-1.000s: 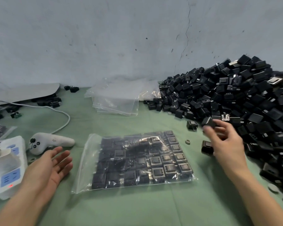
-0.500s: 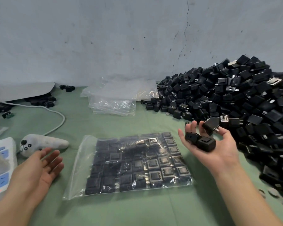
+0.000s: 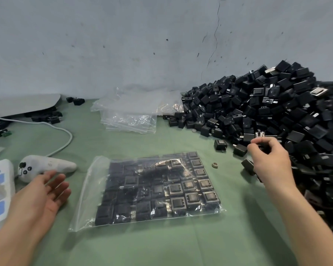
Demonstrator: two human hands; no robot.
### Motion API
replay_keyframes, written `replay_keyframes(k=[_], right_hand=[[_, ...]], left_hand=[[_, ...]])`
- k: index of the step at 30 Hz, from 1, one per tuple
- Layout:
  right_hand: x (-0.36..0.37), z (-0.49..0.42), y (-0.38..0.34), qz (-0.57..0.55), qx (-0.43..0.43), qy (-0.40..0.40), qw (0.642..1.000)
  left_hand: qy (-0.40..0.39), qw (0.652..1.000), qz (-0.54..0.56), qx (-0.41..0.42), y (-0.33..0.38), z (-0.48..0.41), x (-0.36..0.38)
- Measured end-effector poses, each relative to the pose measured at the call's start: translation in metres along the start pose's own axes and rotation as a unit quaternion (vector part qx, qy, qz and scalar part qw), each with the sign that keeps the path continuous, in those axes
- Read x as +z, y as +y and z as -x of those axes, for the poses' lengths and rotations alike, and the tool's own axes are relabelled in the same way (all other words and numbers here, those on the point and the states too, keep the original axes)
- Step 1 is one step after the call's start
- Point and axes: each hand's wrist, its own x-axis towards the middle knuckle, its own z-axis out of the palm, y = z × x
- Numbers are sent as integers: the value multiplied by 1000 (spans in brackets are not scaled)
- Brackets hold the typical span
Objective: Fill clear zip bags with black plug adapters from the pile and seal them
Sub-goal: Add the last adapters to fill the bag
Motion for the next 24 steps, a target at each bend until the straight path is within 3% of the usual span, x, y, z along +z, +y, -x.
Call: replay_keyframes(k=[2, 4, 7, 10, 16, 20, 22, 24], right_hand=[[-3, 0, 6, 149, -60, 19, 987], [-3, 2, 14, 247, -58, -14, 967], [1, 8, 21, 352, -47, -55, 933], [4, 10, 24, 419, -58, -45, 905], [-4, -2, 30, 442, 0, 10, 897], [-1, -1, 28, 448, -13, 9, 894], [1, 2, 21, 419, -39, -7, 907], [9, 9, 4, 304, -81, -49, 948]], left_hand=[[4, 1000, 1, -2, 0, 0, -2], [8, 1000, 1, -6, -1, 0, -3], [11, 1000, 3, -9, 0, 1, -3], [8, 1000, 0, -8, 1, 4, 0], [2, 1000, 2, -12, 5, 14, 3], [6, 1000, 13, -15, 7, 17, 5], [13, 1000, 11, -6, 8, 19, 8], [22, 999, -17, 41, 11, 25, 14]])
